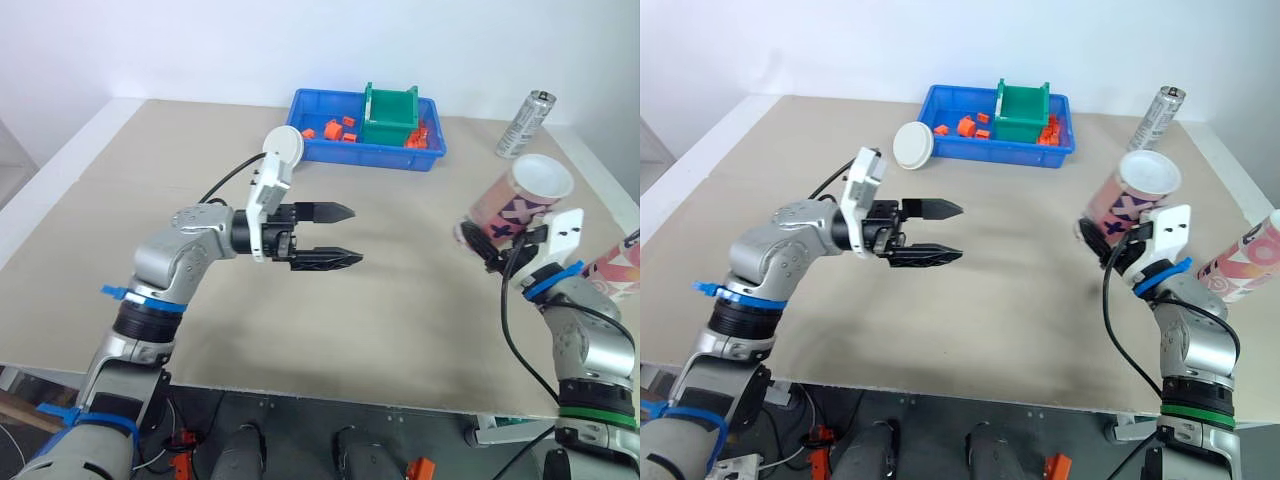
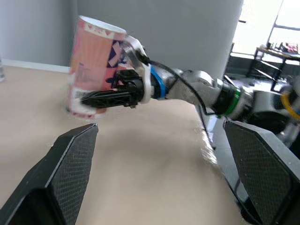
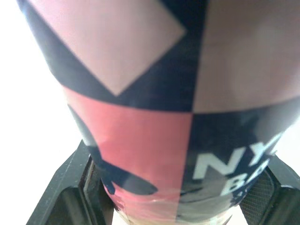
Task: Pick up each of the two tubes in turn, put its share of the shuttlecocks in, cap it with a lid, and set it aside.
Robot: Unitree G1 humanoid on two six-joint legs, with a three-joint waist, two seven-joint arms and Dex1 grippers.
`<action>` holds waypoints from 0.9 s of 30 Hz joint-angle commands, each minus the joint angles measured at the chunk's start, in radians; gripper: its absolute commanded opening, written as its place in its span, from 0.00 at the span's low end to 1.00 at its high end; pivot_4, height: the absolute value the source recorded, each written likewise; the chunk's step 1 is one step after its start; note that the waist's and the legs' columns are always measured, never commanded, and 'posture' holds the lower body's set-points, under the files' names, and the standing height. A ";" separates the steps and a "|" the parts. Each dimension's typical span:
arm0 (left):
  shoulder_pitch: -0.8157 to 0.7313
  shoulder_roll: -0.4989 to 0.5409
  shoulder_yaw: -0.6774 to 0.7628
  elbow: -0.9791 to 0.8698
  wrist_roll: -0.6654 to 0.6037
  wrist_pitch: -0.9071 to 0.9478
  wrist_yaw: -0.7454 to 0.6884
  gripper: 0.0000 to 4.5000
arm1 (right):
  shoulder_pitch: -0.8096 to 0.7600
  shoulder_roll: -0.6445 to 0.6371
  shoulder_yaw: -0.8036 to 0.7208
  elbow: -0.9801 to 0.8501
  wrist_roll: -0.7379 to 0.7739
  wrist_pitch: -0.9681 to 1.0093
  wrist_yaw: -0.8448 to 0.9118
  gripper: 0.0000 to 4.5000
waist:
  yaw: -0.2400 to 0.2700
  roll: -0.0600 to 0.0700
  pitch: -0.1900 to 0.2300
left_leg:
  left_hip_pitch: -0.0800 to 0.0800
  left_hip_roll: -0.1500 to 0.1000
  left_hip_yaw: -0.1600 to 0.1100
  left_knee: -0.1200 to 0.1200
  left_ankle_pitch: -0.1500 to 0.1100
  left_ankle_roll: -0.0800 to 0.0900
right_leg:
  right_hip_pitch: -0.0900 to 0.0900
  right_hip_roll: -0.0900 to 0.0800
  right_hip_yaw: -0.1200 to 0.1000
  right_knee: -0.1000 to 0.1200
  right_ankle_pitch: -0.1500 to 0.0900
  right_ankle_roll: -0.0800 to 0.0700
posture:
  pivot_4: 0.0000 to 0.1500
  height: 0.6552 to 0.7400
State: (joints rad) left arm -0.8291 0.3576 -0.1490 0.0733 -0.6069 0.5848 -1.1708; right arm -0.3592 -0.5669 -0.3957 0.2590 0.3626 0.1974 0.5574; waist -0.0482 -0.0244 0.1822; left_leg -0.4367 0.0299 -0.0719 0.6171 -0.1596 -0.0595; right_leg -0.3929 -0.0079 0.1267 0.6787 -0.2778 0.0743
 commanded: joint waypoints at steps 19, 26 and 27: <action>-0.101 -0.198 -0.041 0.183 0.174 -0.148 0.084 1.00 | 0.013 -0.066 -0.034 0.217 -0.033 0.014 -0.073 0.99 | -0.004 0.003 0.000 | 0.001 -0.001 0.001 0.001 0.001 0.000 | 0.001 0.000 0.002 0.000 -0.001 0.004 | 1.00 0.96; -0.071 -0.180 -0.042 0.137 0.160 -0.120 0.063 1.00 | 0.073 -0.112 -0.026 0.187 -0.043 0.059 -0.036 0.99 | -0.002 0.004 0.000 | 0.001 -0.001 0.001 0.001 0.001 0.000 | 0.002 0.000 0.003 0.000 -0.002 0.007 | 1.00 0.96; -0.068 -0.176 -0.041 0.130 0.158 -0.115 0.060 1.00 | 0.084 -0.116 -0.027 0.174 -0.041 0.064 -0.033 0.99 | -0.001 0.004 0.000 | 0.001 -0.001 0.001 0.001 0.001 0.000 | 0.002 0.000 0.003 0.000 -0.002 0.007 | 1.00 0.96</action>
State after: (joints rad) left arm -0.8931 0.1785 -0.2012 0.2528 -0.4342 0.4665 -1.1013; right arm -0.2955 -0.6639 -0.4199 0.4605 0.3280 0.2488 0.5165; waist -0.0496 -0.0201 0.1818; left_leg -0.4356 0.0284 -0.0711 0.6178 -0.1590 -0.0593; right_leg -0.3909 -0.0079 0.1292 0.6784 -0.2803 0.0814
